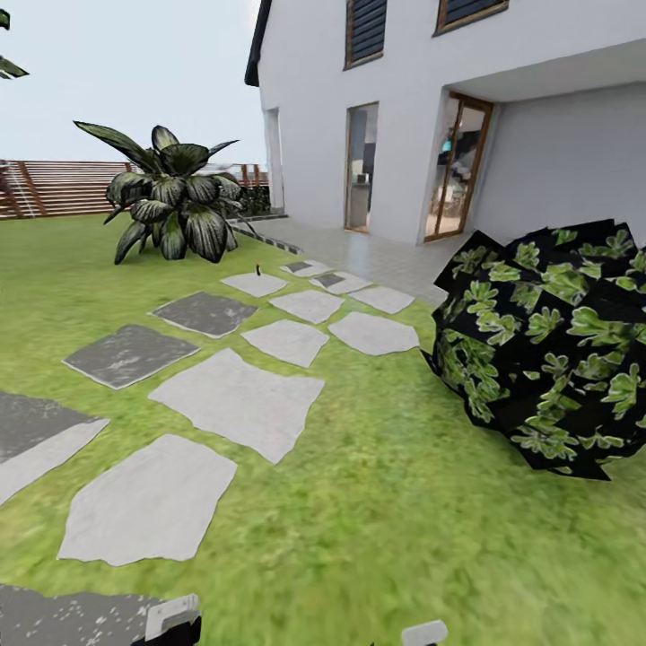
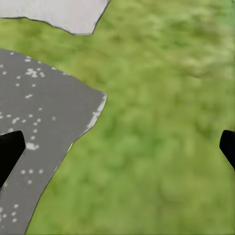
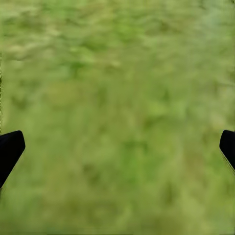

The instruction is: In the garden, pick up the pesticide atomizer on the floor and spray pesticide onto both trees until each tree trunk is fully covered.

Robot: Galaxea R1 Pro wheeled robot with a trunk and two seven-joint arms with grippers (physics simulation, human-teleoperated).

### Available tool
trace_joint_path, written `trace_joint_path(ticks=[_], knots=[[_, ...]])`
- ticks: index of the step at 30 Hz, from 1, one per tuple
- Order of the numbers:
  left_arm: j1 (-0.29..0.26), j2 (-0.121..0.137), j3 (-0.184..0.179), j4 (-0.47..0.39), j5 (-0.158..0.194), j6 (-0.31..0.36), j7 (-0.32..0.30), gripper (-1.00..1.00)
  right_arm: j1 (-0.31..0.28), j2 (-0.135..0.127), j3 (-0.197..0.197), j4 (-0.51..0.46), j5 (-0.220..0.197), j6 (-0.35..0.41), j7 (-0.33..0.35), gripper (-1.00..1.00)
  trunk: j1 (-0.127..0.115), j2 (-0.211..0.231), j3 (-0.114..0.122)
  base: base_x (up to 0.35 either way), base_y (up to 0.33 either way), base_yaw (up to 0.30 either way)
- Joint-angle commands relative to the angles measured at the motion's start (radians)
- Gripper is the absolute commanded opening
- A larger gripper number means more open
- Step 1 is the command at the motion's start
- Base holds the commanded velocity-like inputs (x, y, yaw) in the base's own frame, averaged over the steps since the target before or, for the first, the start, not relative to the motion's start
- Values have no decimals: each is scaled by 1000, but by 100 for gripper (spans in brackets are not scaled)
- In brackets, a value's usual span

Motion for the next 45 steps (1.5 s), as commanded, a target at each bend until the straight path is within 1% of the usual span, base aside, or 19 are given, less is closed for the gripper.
trace_joint_path(ticks=[1, 19, 45], knots=[[-1, 0, 3, 1, -3, -4, 0, 100, 0, 0, 0, 0, 5, -2, -1, 100, 0, 0, -1, 337, 0, 225], [-1, 0, 3, 1, -3, -4, 0, 100, 0, 0, 0, 0, 5, -2, -1, 100, 0, 0, -1, 338, 0, 230], [-1, -1, 3, 1, -2, -4, 0, 100, 0, 0, -2, 0, 5, -2, -1, 100, 0, 0, -1, 338, 0, 6]])
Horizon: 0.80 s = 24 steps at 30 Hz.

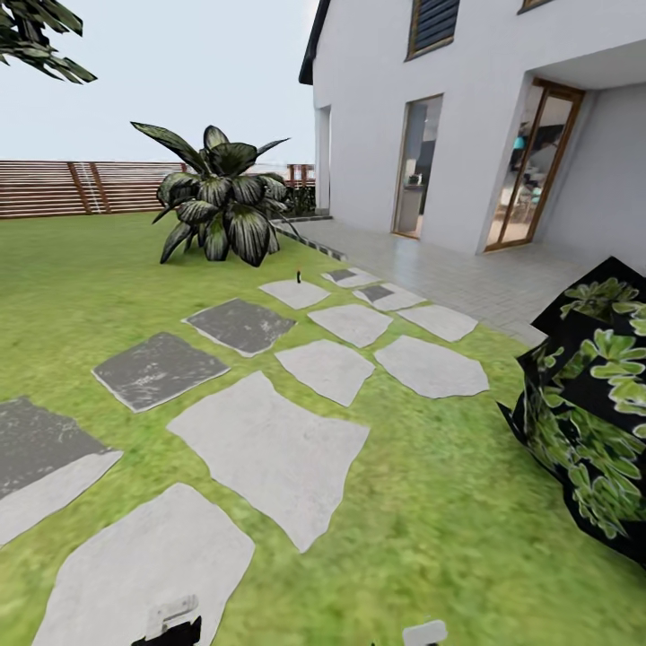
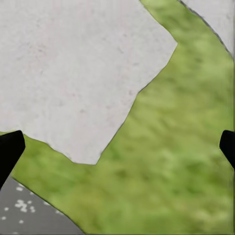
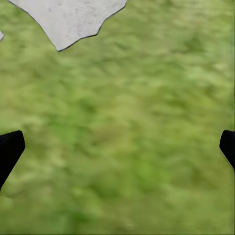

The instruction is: In the garden, pick up the pesticide atomizer on the floor and spray pesticide onto both trees until each tree trunk is fully covered.

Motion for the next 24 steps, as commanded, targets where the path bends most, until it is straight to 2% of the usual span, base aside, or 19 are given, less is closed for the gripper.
trace_joint_path(ticks=[1, 24], knots=[[-1, 0, 3, 1, -3, -4, 0, 100, 0, 0, 0, 0, 5, -2, -1, 100, 0, 0, -1, 338, 0, 0], [-1, -1, 1, 1, -5, -4, 0, 100, 0, 0, 1, 0, 5, -2, -1, 100, 0, 0, -1, 338, 0, 0]])
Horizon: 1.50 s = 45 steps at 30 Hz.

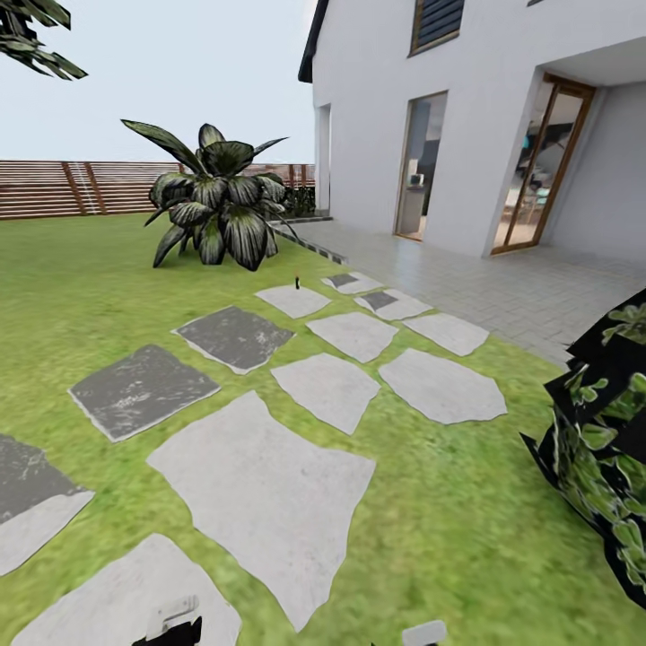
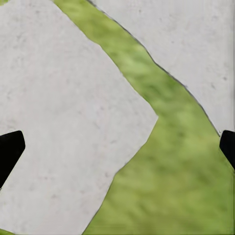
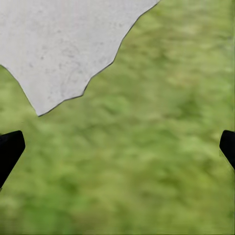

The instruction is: In the garden, pick up the pesticide atomizer on the floor and spray pesticide onto both trees until each tree trunk is fully covered.

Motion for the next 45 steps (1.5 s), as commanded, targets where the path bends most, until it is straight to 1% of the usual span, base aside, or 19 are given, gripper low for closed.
trace_joint_path(ticks=[1, 45], knots=[[-1, 0, 3, 1, -2, -4, 0, 100, 0, 0, 0, 0, 5, -2, -1, 100, 0, 0, -1, 338, 0, 0], [-1, 0, 4, 1, -5, -4, 0, 100, 0, 0, 0, 0, 6, -1, -1, 100, 0, 0, -1, 338, 0, 0]])
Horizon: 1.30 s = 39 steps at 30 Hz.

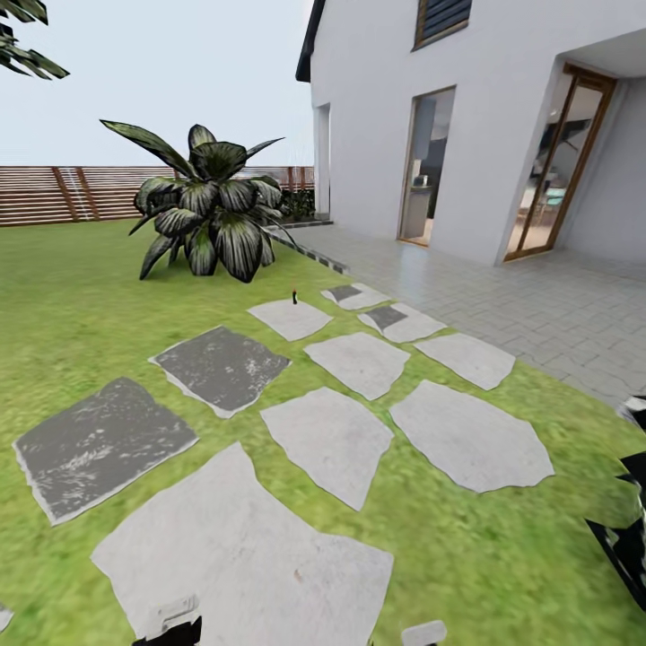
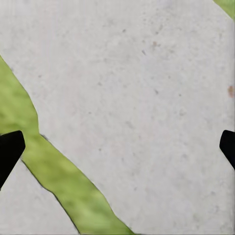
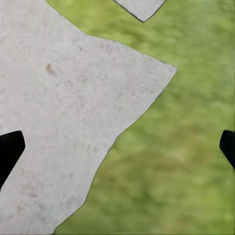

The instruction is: In the garden, pick up the pesticide atomizer on the floor and spray pesticide onto both trees until each tree trunk is fully covered.

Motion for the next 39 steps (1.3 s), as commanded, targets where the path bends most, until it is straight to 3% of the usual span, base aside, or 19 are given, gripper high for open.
trace_joint_path(ticks=[1, 39], knots=[[-1, 0, 3, 1, -3, -4, 0, 100, 0, 0, 0, 0, 5, -2, -1, 100, 0, 0, -1, 338, 0, 0], [-1, 0, 3, 1, -1, -4, 0, 100, 0, 1, 0, 0, 4, -1, -2, 100, 0, 0, -1, 338, 0, 0]])
